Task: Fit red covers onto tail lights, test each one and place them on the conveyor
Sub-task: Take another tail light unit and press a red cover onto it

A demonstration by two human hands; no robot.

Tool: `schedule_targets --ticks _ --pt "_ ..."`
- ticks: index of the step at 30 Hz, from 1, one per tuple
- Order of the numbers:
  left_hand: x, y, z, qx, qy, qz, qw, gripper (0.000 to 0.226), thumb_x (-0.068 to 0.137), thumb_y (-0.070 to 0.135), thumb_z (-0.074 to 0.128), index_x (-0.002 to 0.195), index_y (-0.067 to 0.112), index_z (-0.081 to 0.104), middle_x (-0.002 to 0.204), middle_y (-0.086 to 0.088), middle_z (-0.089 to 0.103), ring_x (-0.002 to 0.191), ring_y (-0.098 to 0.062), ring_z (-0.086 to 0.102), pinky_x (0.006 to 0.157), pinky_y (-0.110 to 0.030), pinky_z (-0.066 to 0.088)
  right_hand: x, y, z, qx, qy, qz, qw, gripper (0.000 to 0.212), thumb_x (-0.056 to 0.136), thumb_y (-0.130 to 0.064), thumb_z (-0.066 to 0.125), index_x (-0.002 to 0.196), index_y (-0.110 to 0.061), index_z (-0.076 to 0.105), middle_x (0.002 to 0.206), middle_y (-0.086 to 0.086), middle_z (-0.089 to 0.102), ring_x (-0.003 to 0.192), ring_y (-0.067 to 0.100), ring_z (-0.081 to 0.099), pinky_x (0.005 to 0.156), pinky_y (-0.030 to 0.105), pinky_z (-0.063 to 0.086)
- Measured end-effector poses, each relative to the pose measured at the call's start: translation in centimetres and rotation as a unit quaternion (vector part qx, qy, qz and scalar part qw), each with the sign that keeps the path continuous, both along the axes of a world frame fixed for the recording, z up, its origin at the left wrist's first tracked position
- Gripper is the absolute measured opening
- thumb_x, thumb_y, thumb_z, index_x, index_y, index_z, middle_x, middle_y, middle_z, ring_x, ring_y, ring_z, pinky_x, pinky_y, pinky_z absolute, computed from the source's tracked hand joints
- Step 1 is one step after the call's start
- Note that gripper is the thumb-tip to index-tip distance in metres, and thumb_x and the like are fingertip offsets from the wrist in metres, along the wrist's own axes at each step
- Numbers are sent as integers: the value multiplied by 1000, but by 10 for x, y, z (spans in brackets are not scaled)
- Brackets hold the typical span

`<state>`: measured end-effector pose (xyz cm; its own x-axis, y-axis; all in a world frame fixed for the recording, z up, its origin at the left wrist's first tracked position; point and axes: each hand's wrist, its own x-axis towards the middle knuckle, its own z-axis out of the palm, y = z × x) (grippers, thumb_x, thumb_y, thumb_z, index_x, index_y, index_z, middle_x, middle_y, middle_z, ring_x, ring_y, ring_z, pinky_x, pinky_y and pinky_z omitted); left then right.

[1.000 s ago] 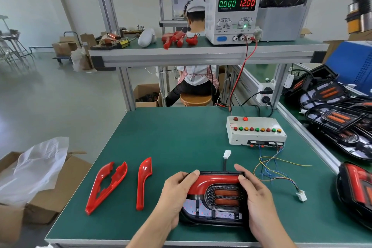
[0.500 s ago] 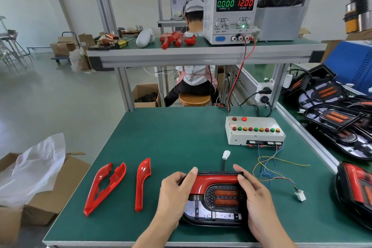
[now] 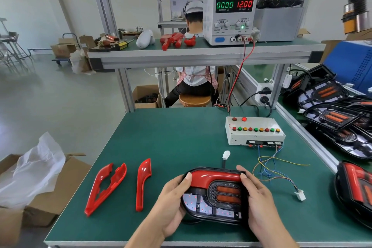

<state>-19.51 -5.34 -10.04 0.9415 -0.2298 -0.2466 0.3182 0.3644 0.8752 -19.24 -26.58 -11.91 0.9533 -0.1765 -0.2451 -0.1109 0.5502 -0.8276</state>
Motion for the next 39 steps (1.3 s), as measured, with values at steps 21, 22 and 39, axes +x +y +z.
schedule_targets --ticks 21,22,39 --pt "2 2 -4 27 -44 -17 999 32 104 28 55 123 8 71 129 -21 68 124 -37 64 108 -51 49 -5 2 11 -16 10 7 1000 24 103 -13 53 119 -20 71 104 19 76 89 37 76 64 45 63" --pt "2 3 -5 22 -37 -21 999 32 105 28 53 124 9 71 130 -21 68 125 -36 63 109 -52 48 -4 2 10 -15 11 6 1000 24 102 -13 54 118 -20 71 104 19 76 88 37 76 64 45 63" --pt "14 0 -6 36 127 101 986 16 102 13 57 106 6 71 102 -15 77 83 -27 72 82 -43 55 -9 5 14 7 5 4 1000 23 98 -8 58 117 -12 72 99 23 76 81 38 76 57 44 61"
